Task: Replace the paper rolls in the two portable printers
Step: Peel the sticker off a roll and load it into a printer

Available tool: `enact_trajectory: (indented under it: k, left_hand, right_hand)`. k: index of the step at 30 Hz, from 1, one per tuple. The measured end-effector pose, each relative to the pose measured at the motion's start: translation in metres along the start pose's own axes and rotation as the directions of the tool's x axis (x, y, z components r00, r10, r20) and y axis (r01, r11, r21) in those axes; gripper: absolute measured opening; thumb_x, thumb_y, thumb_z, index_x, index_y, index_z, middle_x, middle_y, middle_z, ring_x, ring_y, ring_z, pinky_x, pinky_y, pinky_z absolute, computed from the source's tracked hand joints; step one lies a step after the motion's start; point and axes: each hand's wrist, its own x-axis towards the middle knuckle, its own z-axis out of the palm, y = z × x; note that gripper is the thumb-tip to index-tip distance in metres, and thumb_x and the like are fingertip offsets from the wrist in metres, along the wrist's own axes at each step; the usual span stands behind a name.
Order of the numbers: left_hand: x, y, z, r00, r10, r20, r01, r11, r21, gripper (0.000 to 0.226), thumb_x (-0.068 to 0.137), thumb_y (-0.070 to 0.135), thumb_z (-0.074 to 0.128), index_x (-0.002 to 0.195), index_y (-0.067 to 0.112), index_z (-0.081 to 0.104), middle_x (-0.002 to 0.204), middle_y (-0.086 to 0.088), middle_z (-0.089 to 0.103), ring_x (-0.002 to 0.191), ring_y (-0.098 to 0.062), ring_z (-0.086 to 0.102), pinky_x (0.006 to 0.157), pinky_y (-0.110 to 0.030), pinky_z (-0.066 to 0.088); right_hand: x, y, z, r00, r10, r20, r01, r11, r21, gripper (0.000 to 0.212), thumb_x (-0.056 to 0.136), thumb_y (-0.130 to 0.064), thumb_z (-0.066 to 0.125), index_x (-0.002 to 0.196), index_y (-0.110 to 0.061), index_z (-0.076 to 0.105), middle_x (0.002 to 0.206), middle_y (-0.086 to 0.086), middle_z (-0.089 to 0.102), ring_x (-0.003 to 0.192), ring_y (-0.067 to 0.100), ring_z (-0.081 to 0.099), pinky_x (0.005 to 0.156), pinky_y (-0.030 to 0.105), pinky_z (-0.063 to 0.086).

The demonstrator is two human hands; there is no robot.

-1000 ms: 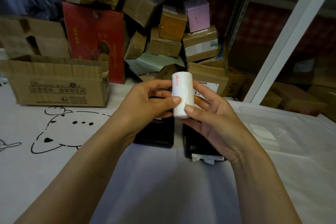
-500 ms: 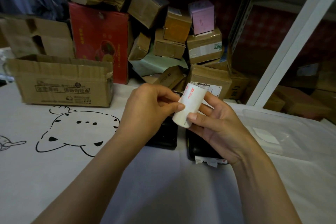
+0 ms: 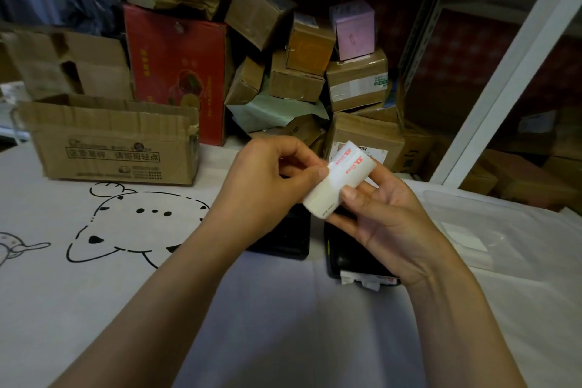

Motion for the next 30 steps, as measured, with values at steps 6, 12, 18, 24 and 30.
enact_trajectory:
  k: [6,12,18,24,30]
  left_hand:
    - [0.0002,0.0027,-0.0014,0.999,0.043,-0.005,-0.043,0.999,0.033,0.004,0.083,0.020,0.068,0.079,0.019,0.068,0.082,0.007,0.068,0.078,-0.002,0.064,0.068,-0.030,0.059]
    - [-0.0004,0.0070,-0.0037,0.996,0.088,0.000,-0.087,0.993,0.079,0.006,0.083,0.023,0.066,0.077,0.025,0.065,0.083,0.010,0.068,0.081,-0.001,0.064,0.073,-0.031,0.059]
    - [-0.0004,0.0090,-0.0061,0.990,0.143,0.018,-0.144,0.983,0.109,0.003,0.082,0.025,0.067,0.079,0.025,0.066,0.083,0.015,0.067,0.083,0.004,0.064,0.072,-0.026,0.059]
    - [0.0005,0.0076,-0.0061,0.992,0.124,0.011,-0.125,0.990,0.061,0.002,0.082,0.022,0.067,0.081,0.022,0.068,0.081,0.012,0.068,0.080,0.001,0.066,0.068,-0.025,0.059]
    - [0.0003,0.0034,-0.0037,0.999,-0.010,0.045,0.012,0.999,-0.053,0.022,0.081,0.026,0.068,0.101,0.021,0.061,0.088,0.004,0.069,0.075,-0.003,0.068,0.065,-0.024,0.060]
  right_hand:
    - [0.0010,0.0018,0.0004,1.000,0.012,-0.018,-0.012,0.999,0.033,0.063,0.071,0.003,0.059,0.131,-0.016,0.051,0.110,0.015,0.071,0.096,0.029,0.071,0.075,0.041,0.060]
    - [0.0016,0.0024,0.0014,1.000,0.017,-0.021,-0.016,0.998,0.062,0.056,0.071,0.000,0.060,0.124,-0.014,0.054,0.104,0.014,0.072,0.097,0.030,0.071,0.075,0.042,0.060]
    - [0.0010,0.0014,0.0022,0.999,0.002,-0.040,0.000,0.999,0.052,0.065,0.060,-0.007,0.069,0.124,-0.014,0.055,0.104,0.014,0.072,0.097,0.030,0.070,0.074,0.041,0.060]
    - [-0.0007,-0.0003,0.0044,0.999,-0.012,-0.036,0.013,0.999,0.033,0.053,0.069,-0.004,0.063,0.120,-0.014,0.056,0.103,0.012,0.073,0.097,0.028,0.071,0.073,0.040,0.060]
    - [-0.0026,-0.0030,0.0063,1.000,-0.006,-0.001,0.006,0.998,-0.065,0.051,0.078,-0.009,0.059,0.128,-0.018,0.054,0.117,0.010,0.069,0.109,0.025,0.066,0.082,0.038,0.058]
